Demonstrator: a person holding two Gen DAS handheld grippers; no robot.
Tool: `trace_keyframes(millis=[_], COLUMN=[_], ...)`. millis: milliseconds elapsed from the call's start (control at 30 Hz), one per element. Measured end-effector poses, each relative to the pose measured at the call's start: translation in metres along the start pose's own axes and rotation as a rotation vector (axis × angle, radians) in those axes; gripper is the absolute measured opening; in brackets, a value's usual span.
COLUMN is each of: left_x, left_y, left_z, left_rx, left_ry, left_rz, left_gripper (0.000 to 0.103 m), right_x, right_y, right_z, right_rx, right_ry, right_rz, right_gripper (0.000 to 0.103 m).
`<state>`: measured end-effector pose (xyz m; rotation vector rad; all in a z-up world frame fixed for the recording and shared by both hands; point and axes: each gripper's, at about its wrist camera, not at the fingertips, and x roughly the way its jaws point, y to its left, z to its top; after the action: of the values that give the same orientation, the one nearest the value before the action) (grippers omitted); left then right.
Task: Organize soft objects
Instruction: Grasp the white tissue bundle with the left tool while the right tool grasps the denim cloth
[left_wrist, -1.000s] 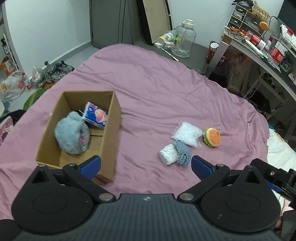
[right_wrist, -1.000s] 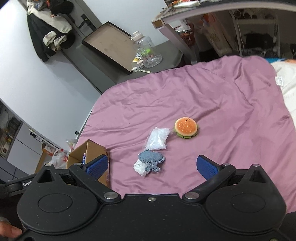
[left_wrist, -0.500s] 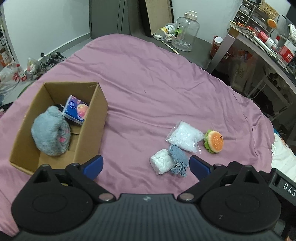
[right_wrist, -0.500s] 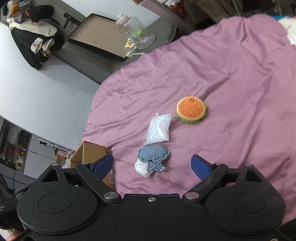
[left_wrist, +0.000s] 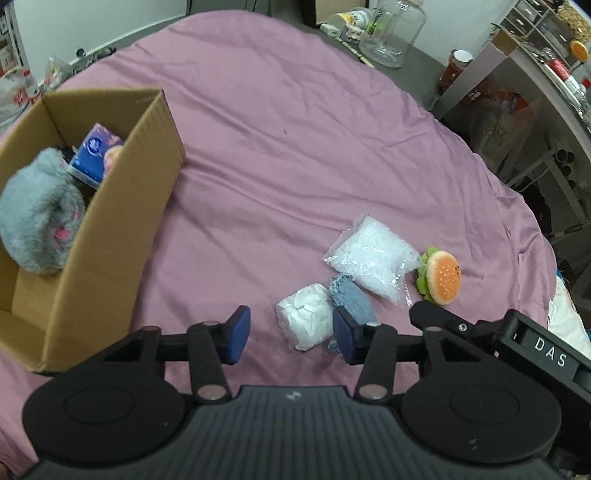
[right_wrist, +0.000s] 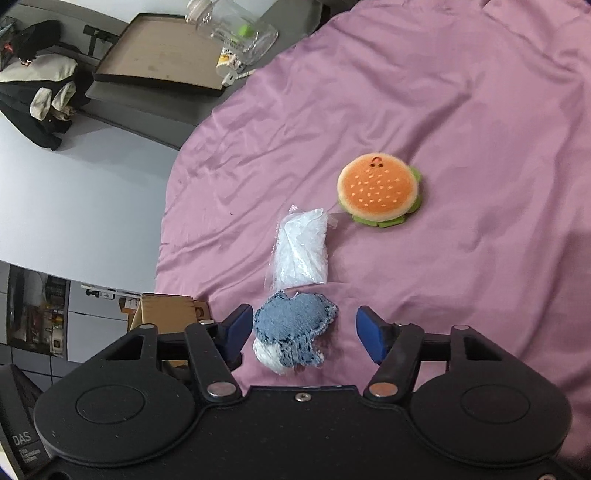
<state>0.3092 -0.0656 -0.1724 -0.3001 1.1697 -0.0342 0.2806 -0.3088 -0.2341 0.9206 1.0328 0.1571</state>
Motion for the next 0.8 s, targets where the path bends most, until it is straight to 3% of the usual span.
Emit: trace_keyframes(millis=[333,533,600,800], left_x=[0.035,0.046,0.049,0.061], left_y=[0.005,0.005,0.003,0.001], left_z=[0.011,0.022,0.026,0.028], left_rx=[-0.067,-0.067,-0.066,-0.084], left_ry=[0.034,0.073,0.086,0.131], left_rz=[-0.028,-0.065,-0.058,-0.042], left_gripper=[0.04,0.04,0.04,0.04], right_x=[0.033,0.042,0.046,0.053], right_y=[-0.013,-0.01,-0.01,-0.014], right_z=[0.004,0.006,0.005,0.01], right_rx=[0.095,0.114,0.135,0.175], right_ry=[0.071,0.06,0.065,0.082], right_rz=[-0.018,-0.006,0.016,0.019], right_gripper=[0.062,0.063,0.051,0.039])
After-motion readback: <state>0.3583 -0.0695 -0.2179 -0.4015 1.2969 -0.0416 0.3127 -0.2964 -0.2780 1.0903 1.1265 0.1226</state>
